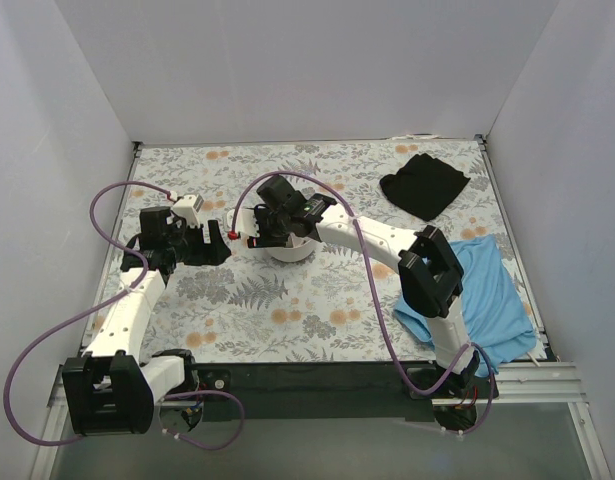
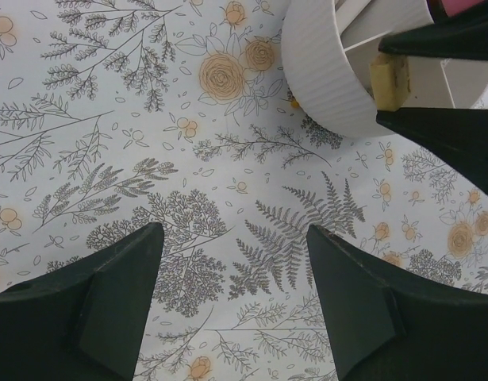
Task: Sort the stationery into containers
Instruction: Place the stationery in the storage box.
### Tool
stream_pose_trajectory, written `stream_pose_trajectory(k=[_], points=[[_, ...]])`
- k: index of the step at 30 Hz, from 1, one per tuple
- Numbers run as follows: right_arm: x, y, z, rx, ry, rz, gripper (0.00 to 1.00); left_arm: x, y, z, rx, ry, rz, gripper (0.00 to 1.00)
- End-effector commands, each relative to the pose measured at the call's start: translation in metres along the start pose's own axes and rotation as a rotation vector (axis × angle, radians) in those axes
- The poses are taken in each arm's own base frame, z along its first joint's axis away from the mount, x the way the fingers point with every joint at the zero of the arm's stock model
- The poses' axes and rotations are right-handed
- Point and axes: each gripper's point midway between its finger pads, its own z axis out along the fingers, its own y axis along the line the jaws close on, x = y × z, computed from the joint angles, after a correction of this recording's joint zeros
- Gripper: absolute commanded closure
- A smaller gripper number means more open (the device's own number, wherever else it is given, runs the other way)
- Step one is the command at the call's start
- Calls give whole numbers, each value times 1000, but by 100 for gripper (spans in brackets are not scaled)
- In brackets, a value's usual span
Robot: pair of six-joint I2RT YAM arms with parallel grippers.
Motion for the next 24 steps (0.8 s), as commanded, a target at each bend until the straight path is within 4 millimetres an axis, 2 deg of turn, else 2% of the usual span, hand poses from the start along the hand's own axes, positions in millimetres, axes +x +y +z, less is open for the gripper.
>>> stream_pose_trajectory(k=[1, 2, 3, 10, 13, 16, 17, 19, 20, 23, 24], points=[[-6, -23, -4, 91, -17, 12, 45, -9, 2, 0, -5, -25, 9, 27], [-7, -24, -4, 96, -18, 14, 41, -8, 1, 1, -1, -22, 8, 27], [-7, -25, -5, 99, -17, 20, 29, -8, 1, 1, 1, -23, 9, 27], [-10, -29, -8, 116, -20, 35, 27, -11, 1, 1, 3, -29, 11, 27], [-18, -35, -15, 131, -45, 61, 27, -11, 0, 1, 6, -31, 12, 27], [-32, -45, -27, 154, -88, 89, 27, -11, -1, 1, 14, -28, 9, 27], [-43, -51, -38, 173, -116, 118, 27, -12, -2, 1, 18, -31, 10, 27], [-51, -60, -52, 193, -153, 159, 27, -13, -2, 2, 21, -29, 14, 27], [-58, -68, -65, 216, -179, 205, 27, -14, -2, 3, 22, -32, 18, 27], [-51, -83, -88, 274, -189, 339, 27, -16, 0, 6, 25, -34, 15, 27], [-35, -92, -95, 307, -169, 396, 27, -17, -1, 7, 29, -33, 14, 27]])
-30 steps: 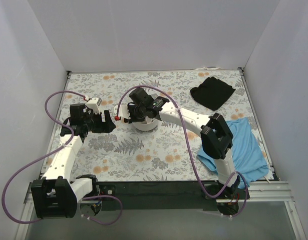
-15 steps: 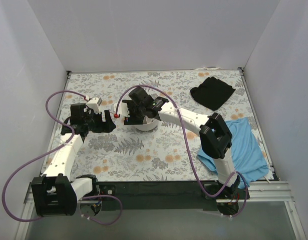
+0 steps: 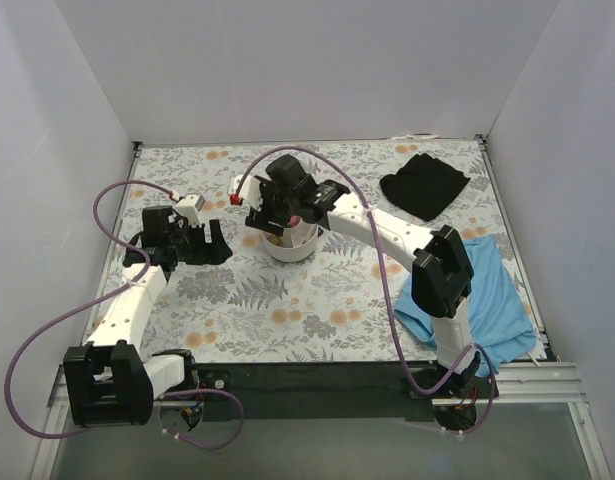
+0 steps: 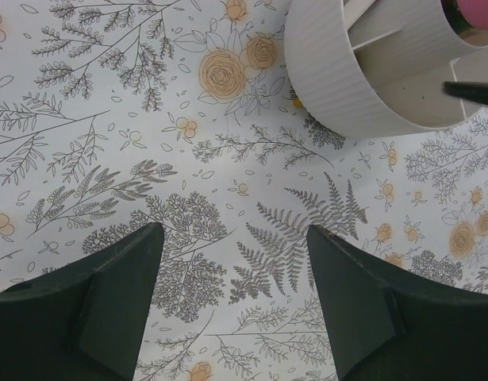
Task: Sort the stationery into containers
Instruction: Place the stationery in the storage box, then move the storage box to the center of the board.
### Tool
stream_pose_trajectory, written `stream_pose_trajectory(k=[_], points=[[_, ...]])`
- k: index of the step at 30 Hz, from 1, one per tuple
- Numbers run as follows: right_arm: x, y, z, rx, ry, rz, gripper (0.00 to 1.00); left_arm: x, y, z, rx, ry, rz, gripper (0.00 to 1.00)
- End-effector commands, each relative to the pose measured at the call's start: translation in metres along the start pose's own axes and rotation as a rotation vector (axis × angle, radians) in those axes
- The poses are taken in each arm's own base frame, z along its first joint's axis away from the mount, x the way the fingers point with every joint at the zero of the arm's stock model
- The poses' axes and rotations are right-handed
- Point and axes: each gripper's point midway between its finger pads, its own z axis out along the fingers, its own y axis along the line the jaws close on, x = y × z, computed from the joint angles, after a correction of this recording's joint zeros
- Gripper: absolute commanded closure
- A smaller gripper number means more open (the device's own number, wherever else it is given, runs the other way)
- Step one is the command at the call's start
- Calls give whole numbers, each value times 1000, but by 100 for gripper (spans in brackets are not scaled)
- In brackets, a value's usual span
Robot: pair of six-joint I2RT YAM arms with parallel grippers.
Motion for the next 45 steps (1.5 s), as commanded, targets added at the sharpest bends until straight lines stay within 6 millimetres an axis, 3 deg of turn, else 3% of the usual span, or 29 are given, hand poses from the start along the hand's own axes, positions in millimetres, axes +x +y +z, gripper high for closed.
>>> stream_pose_trajectory(k=[1, 2, 3, 5, 6, 9, 14, 17, 18, 19, 21, 22, 23, 27, 38, 45], points=[[-29, -66, -68, 197, -119, 235, 28, -19, -2, 1, 24, -49, 16, 27], [-22, -76, -78, 230, -117, 303, 28, -22, -2, 2, 25, -56, 11, 27], [6, -94, -86, 285, -84, 436, 28, -22, -3, 4, 34, -50, 4, 27], [31, -108, -102, 348, -62, 529, 29, -27, -4, 7, 47, -60, -10, 27], [72, -106, -106, 365, 13, 559, 30, -29, -5, 12, 63, -57, -26, 27], [107, -102, -115, 381, 83, 575, 33, -29, -6, 22, 88, -32, -76, 33], [161, -89, -103, 333, 162, 723, 50, -31, -3, 32, 88, -7, -137, 57], [182, -78, -83, 278, 219, 731, 59, -29, -4, 31, 85, 3, -137, 58], [181, -75, -76, 243, 210, 735, 62, -30, -2, 30, 74, 4, -133, 57], [183, -73, -70, 223, 214, 746, 73, -30, -1, 29, 68, 8, -126, 57], [182, -74, -57, 195, 203, 785, 84, -27, 2, 27, 49, 15, -120, 54], [180, -74, -52, 183, 194, 797, 96, -26, 3, 26, 43, 18, -120, 54], [185, -72, -44, 164, 202, 813, 99, -24, 4, 25, 38, 25, -116, 53], [171, -71, -29, 89, 145, 848, 99, -19, 6, 22, 26, 33, -114, 53], [140, -33, -13, -69, 104, 896, 99, -19, 13, 22, 5, 29, -117, 51], [127, -30, 0, -87, 93, 878, 99, -20, 14, 23, 8, 30, -120, 51]])
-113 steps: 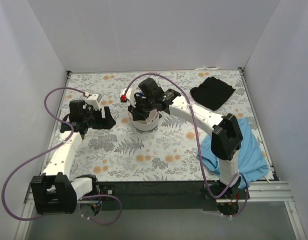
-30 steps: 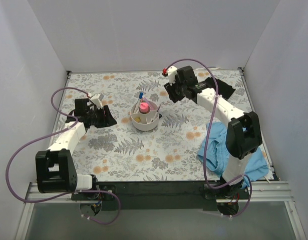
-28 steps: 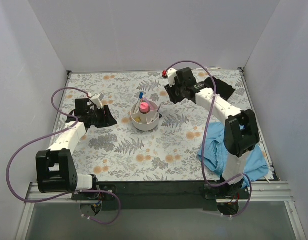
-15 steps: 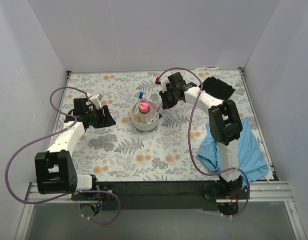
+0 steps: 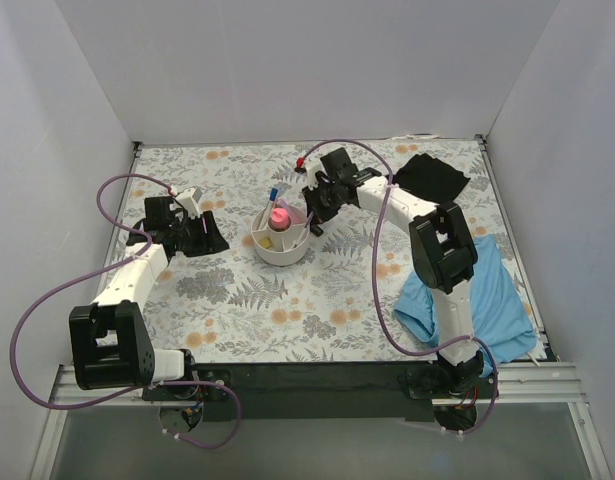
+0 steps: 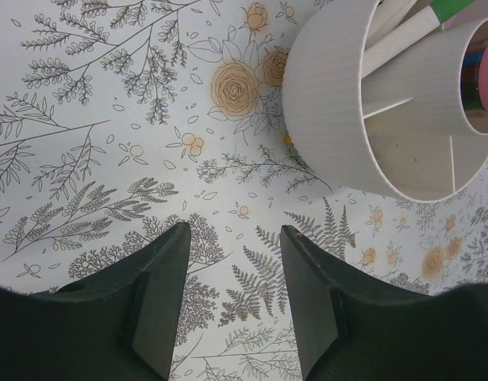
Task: Sort the stationery into containers
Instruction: Move the storage box to the center of the board, then pick up the pen from the center of the board.
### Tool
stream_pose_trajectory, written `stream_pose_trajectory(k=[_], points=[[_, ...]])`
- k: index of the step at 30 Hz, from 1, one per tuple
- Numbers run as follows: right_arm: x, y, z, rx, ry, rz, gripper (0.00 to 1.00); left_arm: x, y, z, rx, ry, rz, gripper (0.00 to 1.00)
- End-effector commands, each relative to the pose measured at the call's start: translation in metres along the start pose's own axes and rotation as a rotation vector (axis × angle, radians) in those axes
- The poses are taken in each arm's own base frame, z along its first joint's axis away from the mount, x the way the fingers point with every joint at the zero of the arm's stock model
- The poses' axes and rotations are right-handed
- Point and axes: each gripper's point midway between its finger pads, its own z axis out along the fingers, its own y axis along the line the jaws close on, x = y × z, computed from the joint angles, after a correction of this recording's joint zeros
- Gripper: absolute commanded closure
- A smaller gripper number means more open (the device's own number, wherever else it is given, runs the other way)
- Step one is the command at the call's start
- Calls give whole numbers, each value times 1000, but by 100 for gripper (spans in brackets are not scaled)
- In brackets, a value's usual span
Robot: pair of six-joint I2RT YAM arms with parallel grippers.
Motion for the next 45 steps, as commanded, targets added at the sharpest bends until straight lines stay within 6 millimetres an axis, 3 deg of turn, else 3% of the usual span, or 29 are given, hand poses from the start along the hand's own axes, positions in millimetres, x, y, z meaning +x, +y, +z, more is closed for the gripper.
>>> stream_pose_trajectory(k=[1, 3, 4, 7, 10, 26, 36, 45], points=[[-26, 18, 2, -46, -50, -22, 99, -14, -1, -7, -6, -43, 29, 51], [-31, 19, 4, -36, -56, -29, 99, -14, -2, -7, -3, -42, 32, 49], [-30, 15, 5, -17, -54, -26, 93, -15, -1, -8, -6, -45, 30, 48], [-35, -6, 5, 90, -65, -47, 62, -14, 1, -8, -24, -45, 28, 37], [-39, -17, 6, 134, -67, -103, 55, -13, 4, -8, -40, -44, 25, 33], [-42, -46, 29, 237, -49, -150, 55, -11, 5, -7, -40, -35, 28, 33], [-14, -40, 25, 218, 1, -150, 55, -10, 7, -5, -42, -36, 23, 33], [-42, -36, 38, 203, -54, -152, 52, -8, 8, -6, -43, -29, 28, 33]])
